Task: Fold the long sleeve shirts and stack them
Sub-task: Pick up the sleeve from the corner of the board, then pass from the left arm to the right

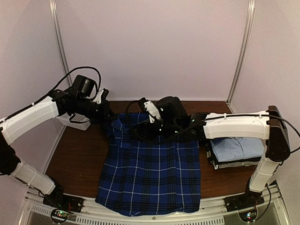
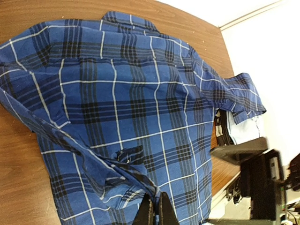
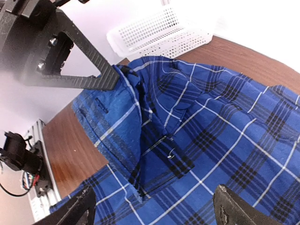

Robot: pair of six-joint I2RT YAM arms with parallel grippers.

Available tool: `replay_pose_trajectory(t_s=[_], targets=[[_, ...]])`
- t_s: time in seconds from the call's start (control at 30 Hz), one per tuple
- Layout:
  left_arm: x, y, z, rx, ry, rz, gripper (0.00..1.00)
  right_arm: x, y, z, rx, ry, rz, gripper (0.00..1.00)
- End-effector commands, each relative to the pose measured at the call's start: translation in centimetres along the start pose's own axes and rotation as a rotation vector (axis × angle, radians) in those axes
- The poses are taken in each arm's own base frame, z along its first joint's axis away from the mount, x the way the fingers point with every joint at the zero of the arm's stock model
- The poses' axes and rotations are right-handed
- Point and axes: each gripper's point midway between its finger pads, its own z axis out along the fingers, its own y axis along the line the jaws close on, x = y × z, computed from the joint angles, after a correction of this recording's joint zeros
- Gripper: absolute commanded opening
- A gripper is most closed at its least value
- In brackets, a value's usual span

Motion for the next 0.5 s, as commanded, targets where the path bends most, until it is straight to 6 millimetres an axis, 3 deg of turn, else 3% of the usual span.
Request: replay_pose_trajectory(t_s=[0.0, 0.17, 0.47], targets=[[-2.2, -2.9, -0.6, 0.092, -0.057, 0.056, 0.0, 1.8, 1.9, 0.2, -0.133, 0.013, 0.125, 0.9], [-2.6, -3.4, -0.5, 0.109, -0.058, 0.058, 0.0, 4.3, 3.2, 0.4, -0.247, 0.044, 0.232, 1.0], [-3.0, -3.9, -0.8, 0.121, -0.072, 0.06, 0.0, 5.5, 3.9, 2.9, -0.343, 0.057, 0.353, 1.0]])
